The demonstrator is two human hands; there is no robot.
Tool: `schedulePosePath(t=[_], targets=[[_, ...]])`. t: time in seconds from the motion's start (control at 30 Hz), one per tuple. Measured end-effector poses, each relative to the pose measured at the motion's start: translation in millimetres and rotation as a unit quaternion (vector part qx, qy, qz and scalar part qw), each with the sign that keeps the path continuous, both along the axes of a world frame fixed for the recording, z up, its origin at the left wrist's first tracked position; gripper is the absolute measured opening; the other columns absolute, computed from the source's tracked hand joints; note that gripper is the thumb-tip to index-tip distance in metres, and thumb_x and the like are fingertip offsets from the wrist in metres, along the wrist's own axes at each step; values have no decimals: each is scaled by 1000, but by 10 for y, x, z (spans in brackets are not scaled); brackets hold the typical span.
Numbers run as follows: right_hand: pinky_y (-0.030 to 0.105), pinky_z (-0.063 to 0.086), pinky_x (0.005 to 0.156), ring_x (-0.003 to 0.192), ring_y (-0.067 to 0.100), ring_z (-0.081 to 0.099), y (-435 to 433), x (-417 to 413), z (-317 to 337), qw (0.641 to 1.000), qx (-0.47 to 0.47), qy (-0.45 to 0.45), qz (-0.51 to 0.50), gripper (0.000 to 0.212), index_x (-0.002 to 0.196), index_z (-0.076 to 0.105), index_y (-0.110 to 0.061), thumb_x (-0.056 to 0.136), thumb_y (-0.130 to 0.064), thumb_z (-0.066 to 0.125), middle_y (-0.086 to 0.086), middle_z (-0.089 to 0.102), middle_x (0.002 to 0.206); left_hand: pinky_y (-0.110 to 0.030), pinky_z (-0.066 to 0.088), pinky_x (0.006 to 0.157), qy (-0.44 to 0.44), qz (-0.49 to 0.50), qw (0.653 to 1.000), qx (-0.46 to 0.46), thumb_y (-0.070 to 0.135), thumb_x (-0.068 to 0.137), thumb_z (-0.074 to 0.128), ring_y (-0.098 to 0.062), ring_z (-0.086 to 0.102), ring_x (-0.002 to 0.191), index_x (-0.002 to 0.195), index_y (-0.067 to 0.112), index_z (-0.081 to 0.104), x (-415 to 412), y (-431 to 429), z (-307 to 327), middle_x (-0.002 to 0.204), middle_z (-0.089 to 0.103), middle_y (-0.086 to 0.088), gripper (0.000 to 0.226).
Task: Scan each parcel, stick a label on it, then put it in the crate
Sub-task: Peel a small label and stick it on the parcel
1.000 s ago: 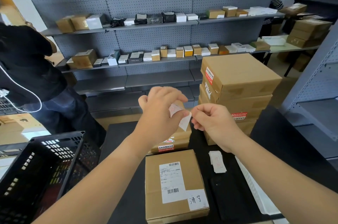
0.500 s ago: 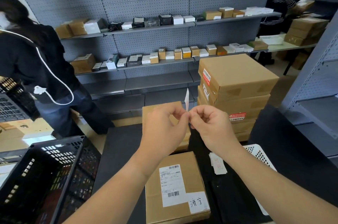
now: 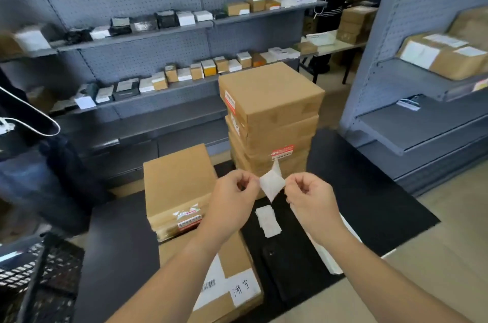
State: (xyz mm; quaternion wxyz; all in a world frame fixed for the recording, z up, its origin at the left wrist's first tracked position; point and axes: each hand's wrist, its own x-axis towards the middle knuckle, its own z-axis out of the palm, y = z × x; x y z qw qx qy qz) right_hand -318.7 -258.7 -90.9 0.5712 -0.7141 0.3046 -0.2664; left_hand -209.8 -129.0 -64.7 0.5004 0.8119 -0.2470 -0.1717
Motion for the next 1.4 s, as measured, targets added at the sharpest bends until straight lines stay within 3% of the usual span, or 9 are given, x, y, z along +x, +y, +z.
schedulePosePath(t=[0.2, 0.33, 0.5, 0.6, 0.73, 0.83, 1.0, 1.17, 1.4], targets=[[29, 44, 60, 65, 14, 48, -544, -579, -485, 990, 48, 83, -108, 28, 87, 61, 2, 99, -24, 59, 20, 59, 81, -18, 45, 54, 72, -11, 996, 50, 31, 100, 57, -10, 59, 67, 89, 23, 69, -163, -577, -419, 81, 67, -3, 18], [24, 41, 54, 63, 12, 48, -826, -940, -816, 976, 74, 120, -166, 20, 85, 66, -6, 96, -21, 61, 6, 61, 70, -25, 50, 69, 93, -20, 992, 82, 27, 100, 56, -15, 64, 82, 91, 23, 69, -230, -811, -699, 88, 68, 0, 16], [33, 43, 57, 61, 14, 49, -1067, -1255, -1185, 958, 117, 147, -218, 14, 76, 66, -15, 88, -21, 62, -1, 60, 65, -23, 46, 65, 116, 5, 985, 130, 25, 101, 55, -14, 62, 81, 92, 26, 67, -234, -947, -1038, 90, 67, 2, 15], [32, 45, 59, 64, 16, 53, -1177, -1381, -1331, 949, 125, 151, -248, 11, 80, 67, -13, 88, -19, 62, 2, 64, 69, -37, 54, 68, 118, 12, 982, 147, 28, 101, 55, -19, 64, 79, 92, 26, 68, -236, -946, -1168, 88, 68, -1, 16], [31, 38, 58, 60, 15, 47, -1217, -1360, -1533, 955, 111, 213, -175, 29, 70, 59, -8, 85, -33, 58, -1, 55, 62, -37, 53, 70, 141, 4, 978, 153, 25, 100, 56, -27, 65, 84, 89, 18, 70, -235, -924, -1307, 89, 66, -10, 19], [28, 42, 57, 61, 13, 52, -1230, -1212, -1683, 949, 112, 262, -132, 20, 75, 66, -16, 91, -27, 60, -3, 66, 71, -31, 46, 61, 162, 4, 975, 155, 26, 100, 57, -22, 60, 70, 86, 19, 70, -234, -913, -1385, 86, 67, -13, 20], [25, 45, 56, 75, 19, 66, -1289, -977, -1856, 937, 121, 305, -119, 15, 84, 70, -16, 94, -24, 61, -1, 71, 81, -25, 51, 62, 182, 30, 971, 153, 28, 100, 58, -22, 67, 80, 89, 23, 69, -236, -879, -1477, 86, 67, -4, 17], [26, 48, 65, 81, 13, 68, -1286, -831, -1931, 931, 99, 335, -106, 21, 86, 72, -17, 90, -38, 74, -4, 72, 83, -21, 49, 60, 201, 46, 968, 143, 27, 100, 59, -21, 66, 78, 87, 27, 68, -256, -802, -1550, 87, 67, -5, 16], [28, 54, 85, 93, 10, 69, -1052, -632, -1748, 947, 55, 317, -25, 12, 95, 73, -27, 99, -28, 61, -13, 72, 97, -27, 56, 70, 206, 71, 968, 124, 27, 100, 60, -19, 66, 82, 85, 25, 68, -287, -678, -1501, 88, 67, -6, 17]])
